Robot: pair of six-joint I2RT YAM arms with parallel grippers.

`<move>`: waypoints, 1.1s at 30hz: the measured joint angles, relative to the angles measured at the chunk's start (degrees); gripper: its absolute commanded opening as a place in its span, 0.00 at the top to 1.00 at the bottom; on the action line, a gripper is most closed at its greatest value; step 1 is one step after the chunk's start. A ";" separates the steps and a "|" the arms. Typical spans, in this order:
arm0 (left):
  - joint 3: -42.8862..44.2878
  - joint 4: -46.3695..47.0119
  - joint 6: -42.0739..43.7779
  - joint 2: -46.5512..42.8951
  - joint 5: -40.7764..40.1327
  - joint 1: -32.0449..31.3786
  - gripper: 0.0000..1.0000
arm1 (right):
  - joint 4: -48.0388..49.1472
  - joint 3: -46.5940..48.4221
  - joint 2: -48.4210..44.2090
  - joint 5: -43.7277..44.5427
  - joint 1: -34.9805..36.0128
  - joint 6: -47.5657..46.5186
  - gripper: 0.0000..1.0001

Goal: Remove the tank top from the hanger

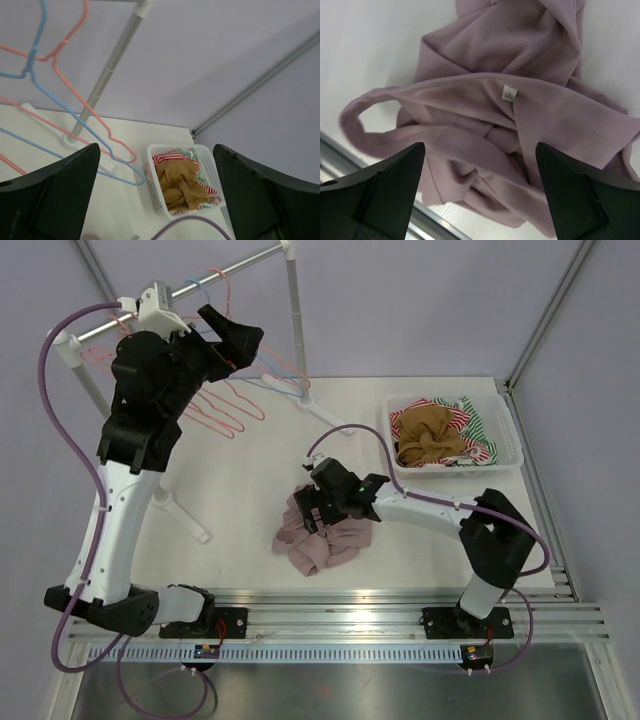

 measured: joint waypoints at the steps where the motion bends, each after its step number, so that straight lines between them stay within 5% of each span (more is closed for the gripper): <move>1: -0.31 -0.09 0.83 -1.14 1.77 0.00 0.01 | -0.48 1.22 2.12 1.18 0.55 -0.20 0.00; 8: -13.03 -1.25 6.10 -17.05 8.24 -0.07 0.01 | -4.85 7.72 14.29 9.44 3.21 -0.50 0.04; 10: -18.36 -2.29 7.06 -23.54 8.00 -0.04 0.01 | -4.96 8.09 15.43 10.01 3.37 -0.13 0.21; 11: -20.72 -2.93 7.45 -26.95 7.69 -0.04 0.01 | -4.83 8.26 15.43 10.45 3.48 0.20 0.39; 12: -22.82 -3.15 7.85 -29.77 7.13 -0.04 0.01 | -4.44 8.24 15.43 10.64 3.56 0.37 0.80; 14: -27.39 -4.81 8.85 -36.63 5.44 -0.07 0.01 | -3.41 7.78 15.37 10.91 3.74 1.16 1.00; 23: -50.31 -5.75 15.45 -58.95 -3.02 -0.04 0.01 | -4.55 1.16 4.13 14.93 3.65 1.33 1.00; 33: -61.72 -9.33 17.79 -59.41 2.60 -0.04 0.01 | -13.66 12.24 -11.39 22.38 -5.22 -1.68 1.00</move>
